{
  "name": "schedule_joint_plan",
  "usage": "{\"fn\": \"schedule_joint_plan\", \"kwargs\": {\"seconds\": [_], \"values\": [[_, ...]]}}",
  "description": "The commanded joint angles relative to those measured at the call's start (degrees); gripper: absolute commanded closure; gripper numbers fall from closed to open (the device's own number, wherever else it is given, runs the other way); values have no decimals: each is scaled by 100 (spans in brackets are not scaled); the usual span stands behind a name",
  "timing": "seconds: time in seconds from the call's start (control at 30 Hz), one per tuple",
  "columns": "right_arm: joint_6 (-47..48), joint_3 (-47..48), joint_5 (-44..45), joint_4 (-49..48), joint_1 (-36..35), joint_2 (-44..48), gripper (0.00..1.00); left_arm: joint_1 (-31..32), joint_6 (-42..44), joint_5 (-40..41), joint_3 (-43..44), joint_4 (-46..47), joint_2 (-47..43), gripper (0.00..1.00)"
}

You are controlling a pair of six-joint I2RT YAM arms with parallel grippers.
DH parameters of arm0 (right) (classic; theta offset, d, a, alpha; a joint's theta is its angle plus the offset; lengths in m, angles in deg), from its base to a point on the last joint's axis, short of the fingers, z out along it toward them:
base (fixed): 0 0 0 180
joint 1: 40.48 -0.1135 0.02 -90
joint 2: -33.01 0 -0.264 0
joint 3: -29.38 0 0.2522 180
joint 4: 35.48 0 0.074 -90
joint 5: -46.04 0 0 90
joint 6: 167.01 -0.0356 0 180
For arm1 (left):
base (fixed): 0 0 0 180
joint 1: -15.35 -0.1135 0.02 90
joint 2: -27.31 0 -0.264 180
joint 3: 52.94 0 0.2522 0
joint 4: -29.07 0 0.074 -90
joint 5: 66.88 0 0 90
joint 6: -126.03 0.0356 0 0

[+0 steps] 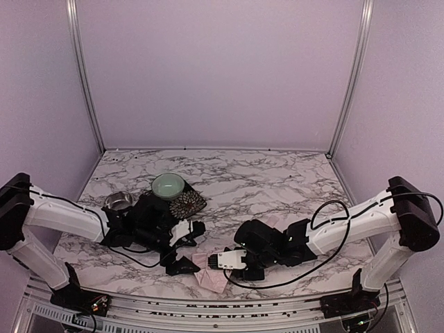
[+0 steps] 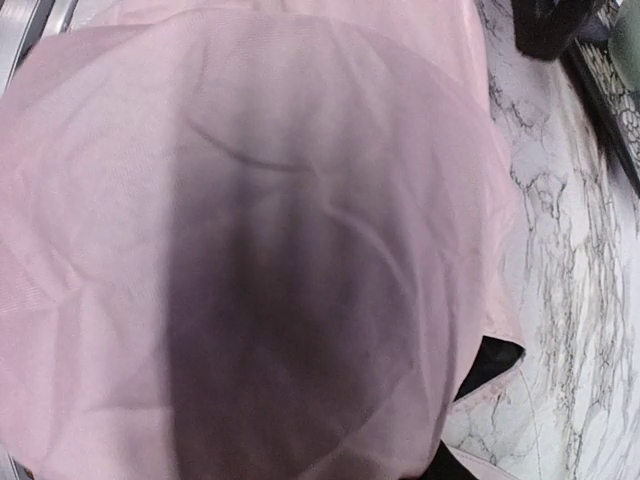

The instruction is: Put away the umbrella

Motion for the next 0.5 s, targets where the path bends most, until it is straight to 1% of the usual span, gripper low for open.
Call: {"fn": "schedule_joint_plan", "kwargs": {"seconds": [0.0, 0.07, 0.2, 0.27, 0.37, 0.47], "values": [[-151, 75, -845, 965, 214, -209, 87, -37, 109, 1253, -964, 1831, -1066, 5], [-162, 145, -1035, 1044, 291, -257, 87, 62, 345, 1442, -1241, 1838, -1469, 8], [-174, 245, -1242, 1084, 403, -276, 88, 543, 920, 1966, -1531, 1842, -2162, 12], [-187, 249, -1316, 1061, 449, -242, 88, 682, 1106, 1927, -1591, 1838, -2354, 14], [-218, 252, -1216, 1031, 473, -226, 87, 1074, 1492, 1989, -1568, 1838, -2325, 20], [-269, 260, -1150, 967, 472, -264, 86, 1653, 1866, 2171, -1438, 1846, -1996, 23]]}}
